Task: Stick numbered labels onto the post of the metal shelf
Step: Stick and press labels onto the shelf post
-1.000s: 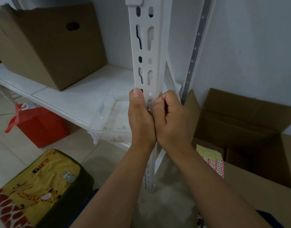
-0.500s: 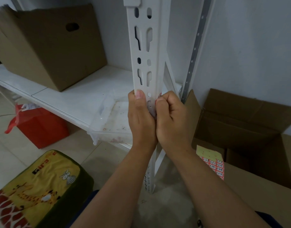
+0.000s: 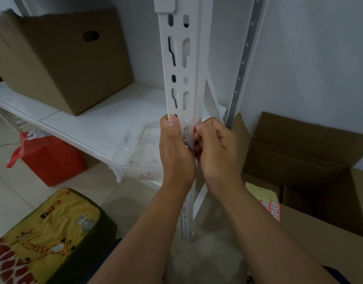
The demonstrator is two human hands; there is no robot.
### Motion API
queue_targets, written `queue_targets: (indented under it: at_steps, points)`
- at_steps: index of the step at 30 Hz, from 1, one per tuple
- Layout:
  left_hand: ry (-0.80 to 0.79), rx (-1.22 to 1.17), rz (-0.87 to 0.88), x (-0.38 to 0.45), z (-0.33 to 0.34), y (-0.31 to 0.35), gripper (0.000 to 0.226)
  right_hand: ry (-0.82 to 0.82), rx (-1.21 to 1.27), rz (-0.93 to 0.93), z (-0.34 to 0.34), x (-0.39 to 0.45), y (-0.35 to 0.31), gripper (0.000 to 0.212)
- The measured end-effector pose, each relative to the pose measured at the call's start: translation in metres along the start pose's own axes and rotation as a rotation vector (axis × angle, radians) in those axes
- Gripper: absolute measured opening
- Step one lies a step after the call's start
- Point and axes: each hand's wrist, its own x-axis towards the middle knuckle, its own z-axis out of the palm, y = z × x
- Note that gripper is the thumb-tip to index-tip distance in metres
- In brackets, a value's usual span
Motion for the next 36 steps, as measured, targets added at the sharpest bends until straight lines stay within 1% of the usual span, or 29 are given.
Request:
queue_targets:
  at_steps: [4, 7, 12, 15, 23, 26, 31, 36]
  points:
    - [0.009, 0.009, 0.026, -0.0006, 0.0019, 0.0002, 0.075, 0.028, -0.037, -0.034, 0.0008, 0.0025, -0.0010, 0.031]
    - [0.012, 0.020, 0.033, -0.0007, 0.0017, -0.0004, 0.071, 0.042, -0.056, -0.018, 0.0001, 0.0025, -0.0017, 0.033]
    - [-0.039, -0.016, -0.018, 0.0009, -0.0052, -0.0020, 0.081, -0.003, 0.050, 0.056, -0.0034, -0.0001, -0.0006, 0.033]
    - [-0.035, -0.005, -0.003, 0.0004, -0.0039, -0.0012, 0.080, -0.009, 0.069, 0.052, -0.0028, -0.0006, -0.0010, 0.031]
    - [0.015, -0.002, 0.015, -0.0004, 0.0018, -0.0010, 0.074, 0.009, -0.032, 0.012, -0.0025, 0.0008, -0.0018, 0.034]
    - [-0.004, 0.004, -0.006, 0.0000, -0.0002, -0.0004, 0.078, 0.015, -0.011, 0.029, -0.0023, 0.0003, -0.0011, 0.033]
    - [-0.042, 0.008, -0.019, 0.0006, -0.0044, -0.0022, 0.081, -0.027, 0.066, 0.059, -0.0050, -0.0022, -0.0009, 0.032]
    - [0.008, 0.001, -0.020, 0.0020, 0.0008, -0.0008, 0.078, -0.014, 0.043, 0.073, -0.0029, 0.0015, -0.0035, 0.032]
